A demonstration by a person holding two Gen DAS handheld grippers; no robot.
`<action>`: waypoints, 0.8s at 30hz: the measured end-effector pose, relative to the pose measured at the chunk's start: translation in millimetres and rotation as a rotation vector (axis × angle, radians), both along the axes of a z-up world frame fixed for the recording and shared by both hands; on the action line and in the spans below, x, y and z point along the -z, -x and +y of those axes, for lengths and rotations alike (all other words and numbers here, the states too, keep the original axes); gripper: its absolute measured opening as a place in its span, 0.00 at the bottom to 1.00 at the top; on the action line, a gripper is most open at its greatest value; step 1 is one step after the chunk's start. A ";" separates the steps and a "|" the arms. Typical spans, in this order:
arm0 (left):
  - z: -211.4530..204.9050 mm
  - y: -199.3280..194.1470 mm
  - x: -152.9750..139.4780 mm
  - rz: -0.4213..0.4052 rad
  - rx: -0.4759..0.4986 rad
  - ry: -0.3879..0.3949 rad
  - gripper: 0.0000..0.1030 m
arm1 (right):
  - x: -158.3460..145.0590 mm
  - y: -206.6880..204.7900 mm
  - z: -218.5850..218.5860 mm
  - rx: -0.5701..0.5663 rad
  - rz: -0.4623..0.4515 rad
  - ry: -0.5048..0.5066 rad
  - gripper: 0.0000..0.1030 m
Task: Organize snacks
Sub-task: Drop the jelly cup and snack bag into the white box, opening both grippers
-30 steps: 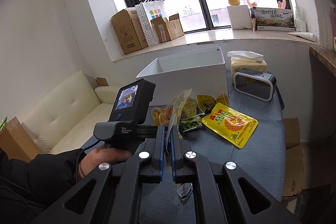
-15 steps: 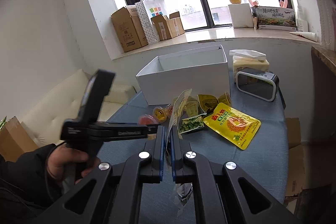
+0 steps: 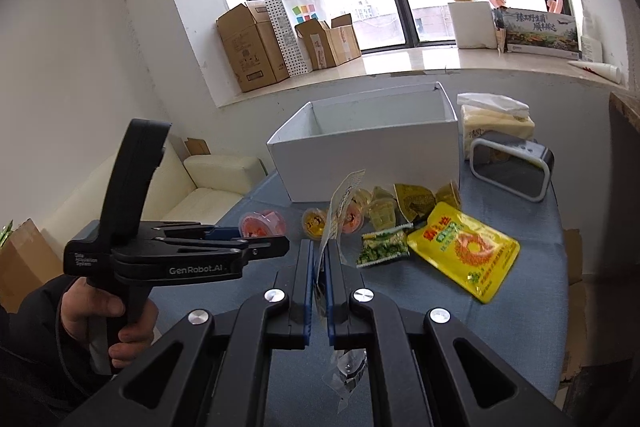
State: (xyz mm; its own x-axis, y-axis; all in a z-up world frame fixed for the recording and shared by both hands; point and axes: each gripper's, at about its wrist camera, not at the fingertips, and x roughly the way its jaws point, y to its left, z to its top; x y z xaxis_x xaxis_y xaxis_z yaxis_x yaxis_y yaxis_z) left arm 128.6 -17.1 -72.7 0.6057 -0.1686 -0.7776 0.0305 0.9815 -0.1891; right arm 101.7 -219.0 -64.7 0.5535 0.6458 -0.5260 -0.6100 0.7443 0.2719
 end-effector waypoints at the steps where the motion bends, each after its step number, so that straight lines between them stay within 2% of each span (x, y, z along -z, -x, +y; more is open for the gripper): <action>1: 3.1 -2.0 -4.8 -0.010 0.002 -0.005 0.46 | -3.0 -4.5 2.4 -0.004 0.000 -0.003 0.04; 4: 13.6 -9.9 -24.3 -0.053 0.010 -0.008 0.46 | -15.8 -21.1 12.3 -0.016 -0.017 -0.004 0.04; 8: 25.7 -28.3 -58.2 -0.144 0.012 -0.050 0.46 | -40.0 -52.0 27.6 -0.028 -0.041 -0.027 0.05; 15: 51.2 -88.4 -103.1 -0.247 0.005 -0.104 0.46 | -86.4 -134.0 57.4 -0.012 -0.071 -0.047 0.05; 20: 64.1 -133.8 -118.2 -0.252 0.007 -0.139 0.46 | -111.4 -195.2 76.5 0.022 -0.087 -0.043 0.05; 24: 77.5 -176.5 -103.7 -0.212 0.007 -0.118 0.46 | -107.2 -237.1 86.4 0.070 -0.076 -0.001 0.05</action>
State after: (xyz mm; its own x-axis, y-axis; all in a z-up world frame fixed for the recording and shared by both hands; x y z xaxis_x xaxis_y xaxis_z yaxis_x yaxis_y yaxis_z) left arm 305.1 60.4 31.0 0.7565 -0.0891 -0.6479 0.0642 0.9960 -0.0620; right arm 338.8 -132.6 42.5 0.6356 0.6047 -0.4800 -0.5754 0.7856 0.2277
